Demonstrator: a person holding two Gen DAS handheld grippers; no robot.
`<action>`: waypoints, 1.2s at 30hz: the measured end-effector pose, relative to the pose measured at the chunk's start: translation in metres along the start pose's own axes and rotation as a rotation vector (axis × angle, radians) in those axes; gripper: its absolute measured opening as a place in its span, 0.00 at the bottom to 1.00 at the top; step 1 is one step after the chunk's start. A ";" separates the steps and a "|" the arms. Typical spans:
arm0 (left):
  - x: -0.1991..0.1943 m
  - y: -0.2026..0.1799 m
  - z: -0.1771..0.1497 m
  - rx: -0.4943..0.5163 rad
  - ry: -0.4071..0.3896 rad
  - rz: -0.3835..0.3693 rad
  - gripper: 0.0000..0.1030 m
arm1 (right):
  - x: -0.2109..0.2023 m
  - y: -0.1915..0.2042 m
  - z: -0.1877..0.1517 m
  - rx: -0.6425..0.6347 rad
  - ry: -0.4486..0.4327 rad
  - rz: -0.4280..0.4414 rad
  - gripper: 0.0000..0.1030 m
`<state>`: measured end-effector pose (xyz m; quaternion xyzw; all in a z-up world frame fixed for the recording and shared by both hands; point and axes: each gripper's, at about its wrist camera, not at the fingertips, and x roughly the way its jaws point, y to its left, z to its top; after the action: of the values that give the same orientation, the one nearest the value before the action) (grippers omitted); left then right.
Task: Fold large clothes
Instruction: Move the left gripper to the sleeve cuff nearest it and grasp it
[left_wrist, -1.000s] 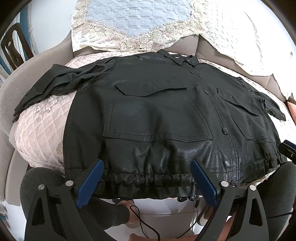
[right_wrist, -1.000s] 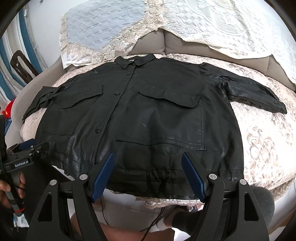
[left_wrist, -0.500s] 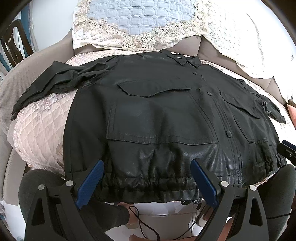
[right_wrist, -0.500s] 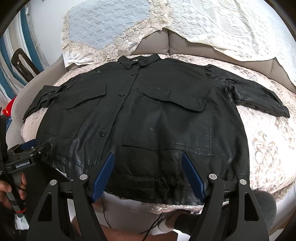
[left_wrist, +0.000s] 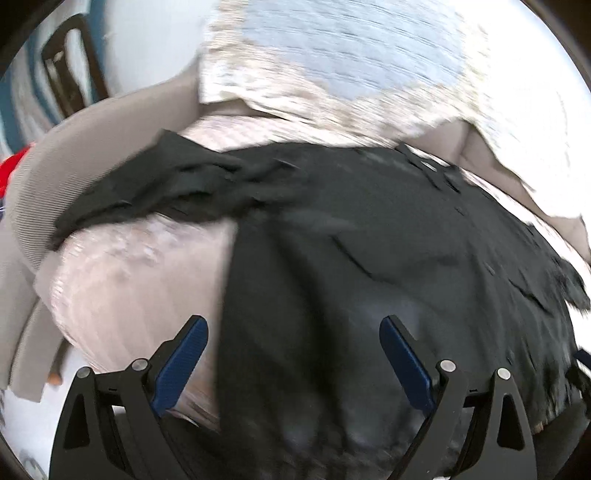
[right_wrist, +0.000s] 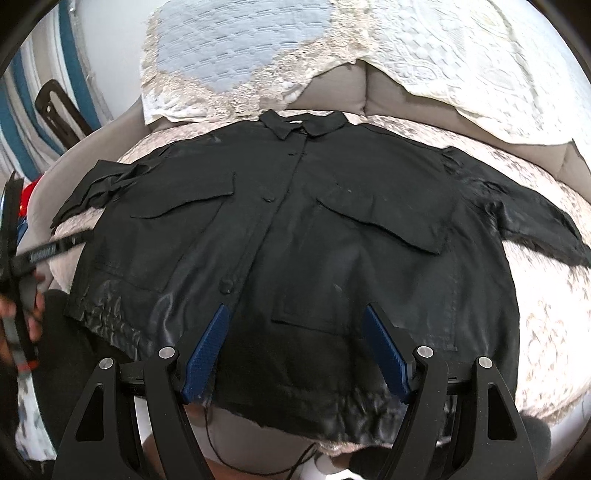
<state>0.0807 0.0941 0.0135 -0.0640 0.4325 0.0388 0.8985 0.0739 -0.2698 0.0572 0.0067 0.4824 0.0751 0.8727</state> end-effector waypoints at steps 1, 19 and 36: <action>0.002 0.012 0.008 -0.024 -0.009 0.020 0.91 | 0.001 0.002 0.002 -0.005 0.000 0.002 0.73; 0.082 0.216 0.059 -0.606 -0.027 0.092 0.90 | 0.039 0.019 0.022 -0.043 0.060 0.006 0.73; 0.046 0.202 0.112 -0.529 -0.179 0.086 0.07 | 0.050 0.014 0.033 -0.043 0.047 0.013 0.73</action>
<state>0.1700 0.3112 0.0303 -0.2741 0.3285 0.1939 0.8828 0.1263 -0.2474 0.0336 -0.0106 0.5009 0.0911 0.8606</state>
